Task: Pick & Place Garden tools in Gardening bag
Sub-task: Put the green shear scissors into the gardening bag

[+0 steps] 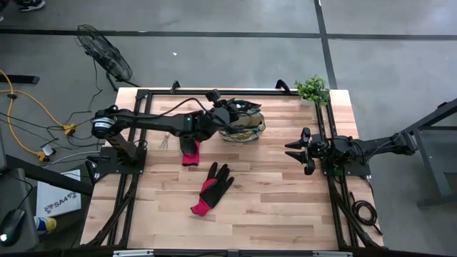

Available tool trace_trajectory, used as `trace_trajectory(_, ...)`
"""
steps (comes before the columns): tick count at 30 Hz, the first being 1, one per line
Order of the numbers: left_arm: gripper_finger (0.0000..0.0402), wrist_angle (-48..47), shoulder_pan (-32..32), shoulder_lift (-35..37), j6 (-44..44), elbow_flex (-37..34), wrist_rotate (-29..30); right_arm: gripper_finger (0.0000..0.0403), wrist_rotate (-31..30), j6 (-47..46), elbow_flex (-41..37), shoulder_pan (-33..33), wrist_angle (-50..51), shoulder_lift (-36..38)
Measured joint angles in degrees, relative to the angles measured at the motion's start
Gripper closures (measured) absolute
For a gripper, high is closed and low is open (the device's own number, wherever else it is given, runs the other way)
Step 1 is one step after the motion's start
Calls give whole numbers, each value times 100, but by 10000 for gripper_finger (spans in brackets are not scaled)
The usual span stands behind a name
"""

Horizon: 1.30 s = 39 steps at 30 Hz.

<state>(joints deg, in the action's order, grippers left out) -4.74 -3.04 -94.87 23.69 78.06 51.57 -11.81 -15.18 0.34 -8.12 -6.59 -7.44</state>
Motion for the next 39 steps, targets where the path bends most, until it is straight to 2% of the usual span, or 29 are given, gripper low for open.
trace_trajectory(5, 346, -524, -118, -107, -249, -11, -30, 268, 1, -2, 0, -2, 0, 0)
trace_trajectory(16, 346, -680, -106, -474, -304, -4, 57, 268, 0, -1, 2, -2, 8, 0)
trace_trajectory(20, 346, -819, -71, -610, -362, 7, 328, 268, 0, -2, 0, 0, 11, 0)
trace_trajectory(26, 346, -1176, -67, -592, -647, 4, 48, 268, 0, -2, 0, 0, 13, 0)
trace_trajectory(34, 346, -1588, -73, -597, -1050, 0, -602, 268, 0, -1, 1, -2, 13, 0)
trace_trajectory(39, 346, -1631, -82, -595, -1053, 0, -683, 268, 0, -2, 2, -2, 13, 0)
